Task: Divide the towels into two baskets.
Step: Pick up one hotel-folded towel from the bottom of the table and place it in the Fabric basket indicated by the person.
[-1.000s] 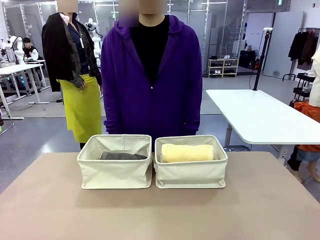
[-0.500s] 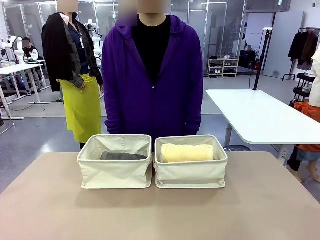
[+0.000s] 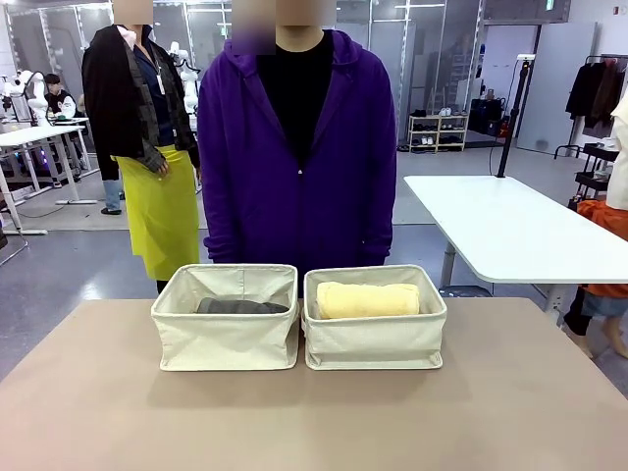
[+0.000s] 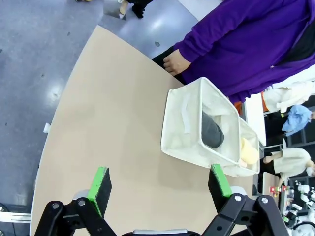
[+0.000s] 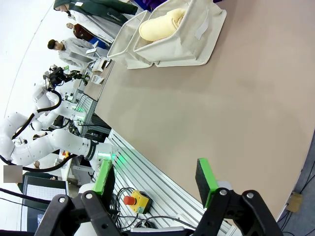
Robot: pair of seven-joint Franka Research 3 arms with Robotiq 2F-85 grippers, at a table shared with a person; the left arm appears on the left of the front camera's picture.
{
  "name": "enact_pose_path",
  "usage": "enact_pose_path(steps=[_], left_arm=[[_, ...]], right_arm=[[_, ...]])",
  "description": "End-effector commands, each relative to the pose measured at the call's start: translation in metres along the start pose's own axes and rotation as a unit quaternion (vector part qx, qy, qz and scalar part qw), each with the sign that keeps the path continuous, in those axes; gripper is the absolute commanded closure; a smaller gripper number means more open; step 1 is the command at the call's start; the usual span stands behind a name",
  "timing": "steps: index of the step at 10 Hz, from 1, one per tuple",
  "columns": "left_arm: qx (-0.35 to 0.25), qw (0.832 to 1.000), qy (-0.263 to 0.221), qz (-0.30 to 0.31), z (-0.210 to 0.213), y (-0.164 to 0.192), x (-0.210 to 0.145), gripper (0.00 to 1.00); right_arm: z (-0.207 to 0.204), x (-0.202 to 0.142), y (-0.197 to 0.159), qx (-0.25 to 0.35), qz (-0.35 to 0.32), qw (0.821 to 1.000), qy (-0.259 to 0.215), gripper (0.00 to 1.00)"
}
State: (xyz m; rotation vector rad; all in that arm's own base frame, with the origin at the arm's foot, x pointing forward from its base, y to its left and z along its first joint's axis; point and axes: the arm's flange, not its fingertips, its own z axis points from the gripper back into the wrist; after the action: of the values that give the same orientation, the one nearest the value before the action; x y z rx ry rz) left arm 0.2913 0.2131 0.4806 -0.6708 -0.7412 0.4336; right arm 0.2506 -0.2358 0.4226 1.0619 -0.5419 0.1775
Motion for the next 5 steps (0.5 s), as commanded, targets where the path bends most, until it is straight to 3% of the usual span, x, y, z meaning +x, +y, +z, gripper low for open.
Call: enact_pose_path(steps=[1,5], left_arm=[[0.006,1.0,-0.004,0.003,0.0027,-0.0009,0.0001,0.0],[0.006,1.0,-0.004,0.003,0.0027,-0.0009,0.0001,0.0]], right_arm=[[0.001,-0.0013,0.0022,0.005,0.007,1.0,-0.007,0.17],[0.001,-0.0013,0.0022,0.005,0.007,1.0,-0.007,0.17]])
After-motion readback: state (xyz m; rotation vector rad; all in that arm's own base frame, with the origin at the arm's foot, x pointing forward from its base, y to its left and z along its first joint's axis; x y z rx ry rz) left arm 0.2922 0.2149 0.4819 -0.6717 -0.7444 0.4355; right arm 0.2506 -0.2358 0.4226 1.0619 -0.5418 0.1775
